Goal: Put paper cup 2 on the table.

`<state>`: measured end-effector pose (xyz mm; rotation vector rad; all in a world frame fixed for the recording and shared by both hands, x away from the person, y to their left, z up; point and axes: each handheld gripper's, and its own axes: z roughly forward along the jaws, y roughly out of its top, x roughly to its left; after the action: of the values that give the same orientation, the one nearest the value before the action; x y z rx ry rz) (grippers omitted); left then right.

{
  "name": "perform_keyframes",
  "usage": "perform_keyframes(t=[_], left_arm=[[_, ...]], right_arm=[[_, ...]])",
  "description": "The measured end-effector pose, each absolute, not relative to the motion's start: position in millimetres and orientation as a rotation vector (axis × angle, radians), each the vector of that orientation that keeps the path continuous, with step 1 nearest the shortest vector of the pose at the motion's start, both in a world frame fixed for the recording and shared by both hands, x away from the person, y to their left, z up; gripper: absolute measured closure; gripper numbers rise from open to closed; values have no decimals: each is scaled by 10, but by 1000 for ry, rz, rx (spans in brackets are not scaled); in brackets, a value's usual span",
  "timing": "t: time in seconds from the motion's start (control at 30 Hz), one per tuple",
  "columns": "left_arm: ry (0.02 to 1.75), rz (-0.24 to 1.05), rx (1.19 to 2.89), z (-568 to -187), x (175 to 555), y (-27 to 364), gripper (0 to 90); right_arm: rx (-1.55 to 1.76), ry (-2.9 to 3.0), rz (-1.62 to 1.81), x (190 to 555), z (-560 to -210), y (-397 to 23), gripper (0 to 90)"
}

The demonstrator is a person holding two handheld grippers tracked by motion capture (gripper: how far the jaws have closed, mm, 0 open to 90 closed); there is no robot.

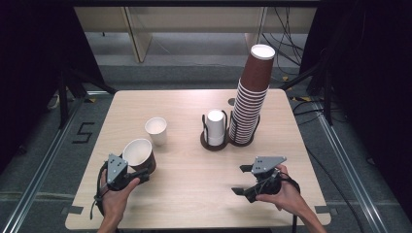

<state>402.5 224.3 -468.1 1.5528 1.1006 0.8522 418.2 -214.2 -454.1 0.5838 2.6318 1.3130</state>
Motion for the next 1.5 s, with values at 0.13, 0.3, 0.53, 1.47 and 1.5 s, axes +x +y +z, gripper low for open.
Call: perform_keyframes(t=[0.13, 0.3, 0.53, 1.47, 1.5], left_arm=[[1124, 868, 1529, -4652, 4096, 2326, 137], [1169, 895, 1523, -4664, 4209, 2434, 136], [1202, 919, 1521, -4725, 4381, 2505, 136], [1202, 923, 1544, -4982, 4667, 2402, 106], [1203, 926, 1552, -4976, 4662, 2410, 103]], right_arm=[[589, 2619, 1302, 4183, -4530, -2181, 181], [611, 2617, 1305, 4187, -4527, -2240, 182], [612, 2602, 1302, 4182, -4525, -2276, 182], [607, 2632, 1298, 4178, -4567, -2268, 183], [609, 2634, 1299, 4176, -4566, -2268, 183]])
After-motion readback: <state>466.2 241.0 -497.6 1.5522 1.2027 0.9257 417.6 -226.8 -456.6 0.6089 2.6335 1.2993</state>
